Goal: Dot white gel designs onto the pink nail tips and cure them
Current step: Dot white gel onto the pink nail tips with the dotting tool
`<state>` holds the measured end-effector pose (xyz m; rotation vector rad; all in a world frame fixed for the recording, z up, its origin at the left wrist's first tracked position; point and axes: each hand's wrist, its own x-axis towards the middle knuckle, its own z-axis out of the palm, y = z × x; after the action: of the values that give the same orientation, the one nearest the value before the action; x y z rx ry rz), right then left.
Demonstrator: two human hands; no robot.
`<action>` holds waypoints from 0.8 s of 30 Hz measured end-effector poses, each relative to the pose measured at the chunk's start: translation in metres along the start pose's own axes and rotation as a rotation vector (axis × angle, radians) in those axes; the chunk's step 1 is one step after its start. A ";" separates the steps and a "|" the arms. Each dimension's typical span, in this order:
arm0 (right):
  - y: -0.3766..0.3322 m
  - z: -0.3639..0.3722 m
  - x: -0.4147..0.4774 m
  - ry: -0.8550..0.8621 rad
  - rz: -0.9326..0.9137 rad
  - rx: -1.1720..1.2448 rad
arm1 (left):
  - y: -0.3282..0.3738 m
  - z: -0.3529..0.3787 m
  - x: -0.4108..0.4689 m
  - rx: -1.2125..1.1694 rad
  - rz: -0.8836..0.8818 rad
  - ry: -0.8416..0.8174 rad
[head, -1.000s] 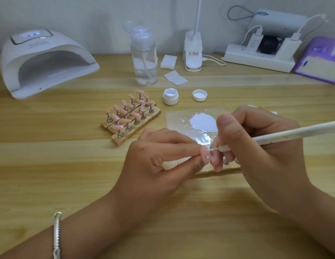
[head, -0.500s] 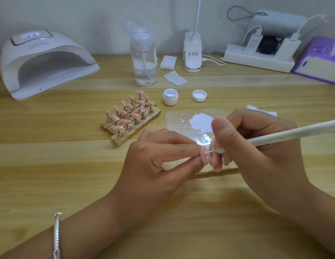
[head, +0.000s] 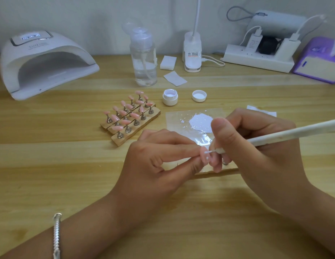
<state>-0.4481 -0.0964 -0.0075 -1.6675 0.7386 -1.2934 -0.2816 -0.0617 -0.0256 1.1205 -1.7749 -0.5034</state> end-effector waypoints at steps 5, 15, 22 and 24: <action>0.000 -0.001 0.000 -0.006 0.003 -0.001 | 0.000 0.000 0.000 0.006 0.005 -0.001; 0.000 -0.002 0.000 -0.003 -0.003 -0.023 | -0.001 0.000 0.000 0.003 0.003 -0.006; 0.001 -0.002 0.000 -0.012 -0.010 -0.018 | -0.001 0.000 0.000 0.002 0.010 -0.001; 0.001 -0.002 0.000 -0.005 0.000 0.007 | -0.002 0.000 0.000 0.014 0.015 0.010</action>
<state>-0.4498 -0.0975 -0.0076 -1.6645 0.7299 -1.2902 -0.2810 -0.0627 -0.0269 1.1171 -1.7790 -0.4765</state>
